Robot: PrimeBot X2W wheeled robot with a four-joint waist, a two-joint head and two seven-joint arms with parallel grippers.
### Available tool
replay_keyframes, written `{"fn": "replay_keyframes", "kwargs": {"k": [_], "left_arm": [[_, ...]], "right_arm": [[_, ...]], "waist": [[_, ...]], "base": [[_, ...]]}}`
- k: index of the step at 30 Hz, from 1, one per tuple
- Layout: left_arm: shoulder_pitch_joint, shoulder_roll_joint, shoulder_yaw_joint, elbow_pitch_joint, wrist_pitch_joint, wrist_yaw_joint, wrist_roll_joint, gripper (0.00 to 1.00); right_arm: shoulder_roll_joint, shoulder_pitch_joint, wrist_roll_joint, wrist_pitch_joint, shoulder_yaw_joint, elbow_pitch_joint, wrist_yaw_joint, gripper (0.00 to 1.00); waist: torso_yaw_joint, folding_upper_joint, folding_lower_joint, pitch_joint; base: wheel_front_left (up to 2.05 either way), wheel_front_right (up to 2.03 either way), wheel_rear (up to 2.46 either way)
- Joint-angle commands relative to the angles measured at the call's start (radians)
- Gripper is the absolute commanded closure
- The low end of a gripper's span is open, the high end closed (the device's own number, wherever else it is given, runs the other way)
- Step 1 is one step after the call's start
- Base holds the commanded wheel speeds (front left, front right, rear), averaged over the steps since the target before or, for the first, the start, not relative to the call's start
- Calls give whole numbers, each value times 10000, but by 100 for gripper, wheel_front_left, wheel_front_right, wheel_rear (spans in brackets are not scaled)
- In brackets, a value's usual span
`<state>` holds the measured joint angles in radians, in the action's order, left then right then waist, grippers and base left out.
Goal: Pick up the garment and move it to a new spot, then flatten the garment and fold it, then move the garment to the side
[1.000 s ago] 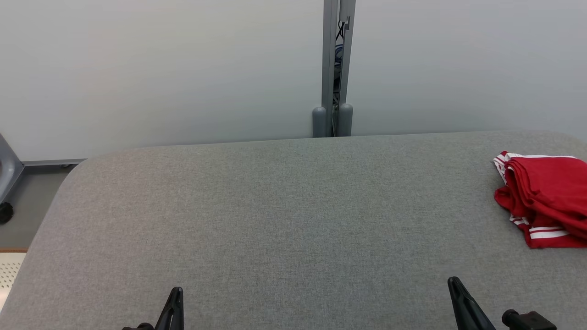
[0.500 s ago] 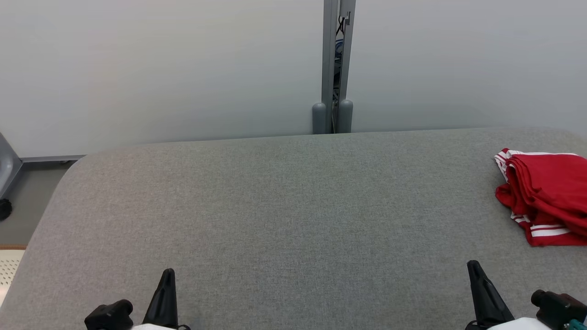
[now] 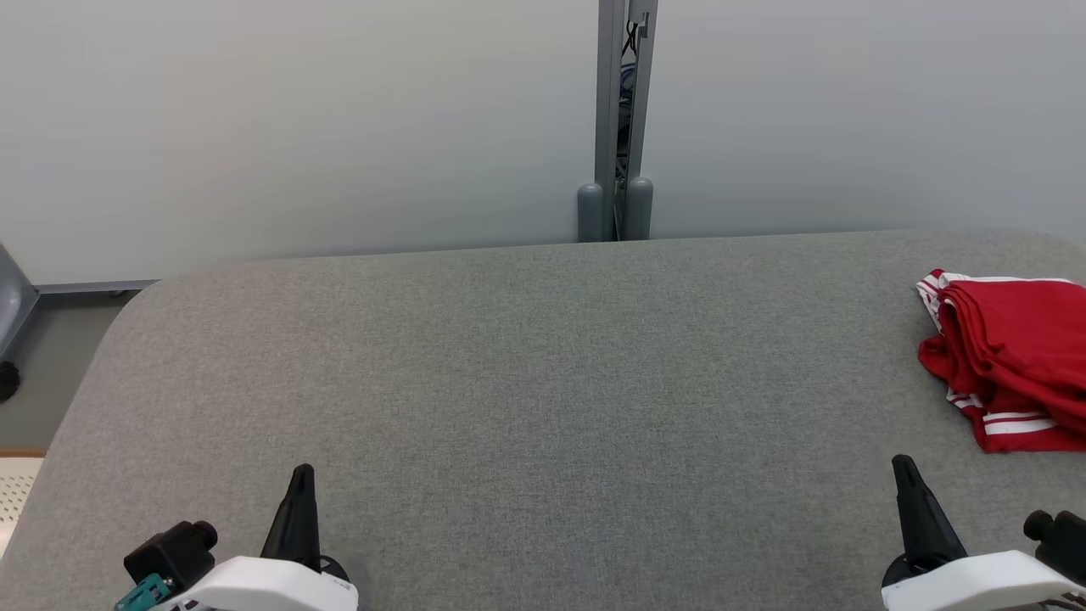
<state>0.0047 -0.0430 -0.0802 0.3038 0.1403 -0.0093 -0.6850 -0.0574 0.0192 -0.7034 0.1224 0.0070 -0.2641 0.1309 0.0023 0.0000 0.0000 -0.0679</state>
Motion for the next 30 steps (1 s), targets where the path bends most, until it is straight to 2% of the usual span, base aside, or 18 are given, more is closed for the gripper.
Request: {"fn": "replay_keyframes", "kwargs": {"k": [1,30], "left_arm": [[-461,-45,86,-19,-86,-104,-471,100],[-1767,-66,389,722,-859,-563,-4018,100]], "right_arm": [[-99,-366,-477,-128,-138,62,-1,100],[-182,-1353,-3870,-1121,-946,-499,-1,100]], "waist": [[-1,0,0,17],[-10,0,0,247]], "base": [[0,0,0],[0,0,0]]}}
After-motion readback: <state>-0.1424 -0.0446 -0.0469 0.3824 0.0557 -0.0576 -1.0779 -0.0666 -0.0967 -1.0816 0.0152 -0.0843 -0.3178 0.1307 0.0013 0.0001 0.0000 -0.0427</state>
